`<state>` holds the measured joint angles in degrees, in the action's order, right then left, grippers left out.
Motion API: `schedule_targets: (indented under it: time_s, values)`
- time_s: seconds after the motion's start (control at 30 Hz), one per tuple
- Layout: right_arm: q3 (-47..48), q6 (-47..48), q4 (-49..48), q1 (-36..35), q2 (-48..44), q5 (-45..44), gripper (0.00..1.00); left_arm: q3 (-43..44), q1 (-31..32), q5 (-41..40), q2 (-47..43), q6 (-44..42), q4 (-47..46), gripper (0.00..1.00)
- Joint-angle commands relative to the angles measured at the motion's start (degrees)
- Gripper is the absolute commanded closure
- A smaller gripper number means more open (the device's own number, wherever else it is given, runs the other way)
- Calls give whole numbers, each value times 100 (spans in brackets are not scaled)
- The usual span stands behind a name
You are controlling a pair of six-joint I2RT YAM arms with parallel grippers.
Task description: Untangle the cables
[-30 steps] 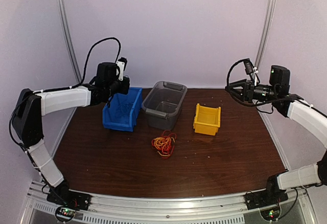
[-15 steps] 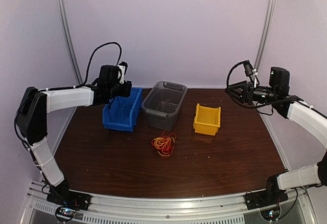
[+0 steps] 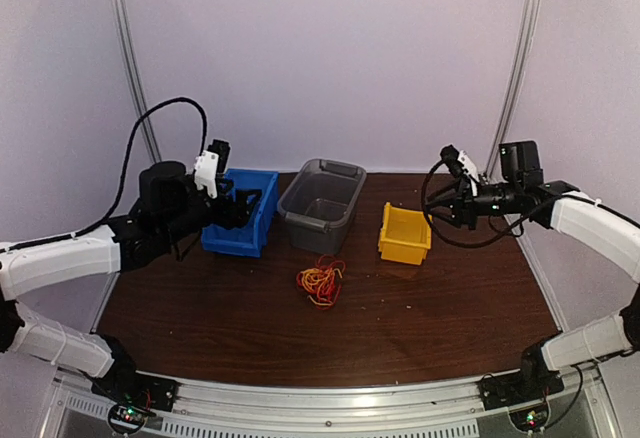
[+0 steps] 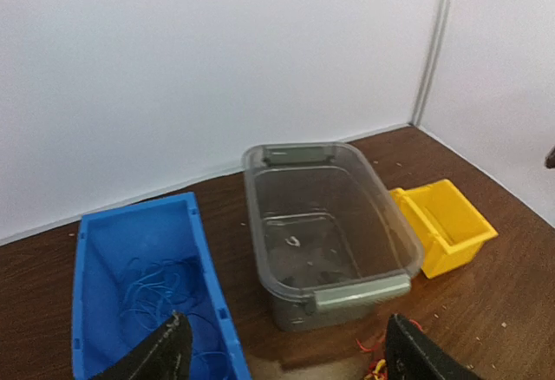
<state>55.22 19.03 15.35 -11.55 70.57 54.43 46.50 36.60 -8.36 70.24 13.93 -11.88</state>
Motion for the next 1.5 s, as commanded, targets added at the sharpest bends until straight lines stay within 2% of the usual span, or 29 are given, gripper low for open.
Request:
schedule_targets:
  time_s: [0.0, 0.07, 0.17, 0.3, 0.33, 0.4, 0.5, 0.6, 0.67, 0.87, 1.07, 1.3, 1.47]
  values:
    - [42, 1209, 675, -764, 220, -985, 64, -602, 410, 1125, -314, -133, -489, 23]
    - [20, 1376, 651, -1306, 398, -1429, 66, -878, 530, 1656, -247, 65, -634, 28]
    - [71, 1602, 598, -1955, 804, -1907, 70, -1286, 820, 1747, 103, 356, -978, 34]
    - [240, 1890, 591, -2684, 1354, -2411, 76, -1301, 949, 1906, 861, 932, -1196, 54]
    - [286, 1973, 602, -2850, 1502, -2508, 77, -1237, 969, 1979, 1104, 1045, -1250, 56]
    - [367, 2191, 666, -3179, 1748, -2771, 78, -1109, 1039, 2007, 1506, 1204, -1369, 53]
    - [301, 2517, 404, -3684, 1962, -3459, 80, -1005, 1075, 1787, 1939, 1561, -1590, 39]
    - [282, 2791, 155, -3948, 2152, -3953, 66, -937, 1077, 1569, 2267, 1759, -1787, 32]
    - [382, 2960, 74, -4067, 2355, -4136, 61, -797, 1077, 1529, 2519, 1822, -1779, 32]
    - [659, 3075, -235, -4216, 2846, -4468, 60, -677, 1076, 1637, 2939, 2106, -2187, 32]
    - [769, 3110, -507, -4249, 3173, -4616, 60, -567, 1076, 1536, 3049, 2131, -2159, 32]
    - [795, 3117, -611, -4284, 3402, -4553, 64, -333, 1077, 1653, 3313, 2165, -2112, 34]
    - [812, 3035, -766, -4280, 3516, -4678, 73, -251, 1075, 1687, 3396, 2168, -2109, 34]
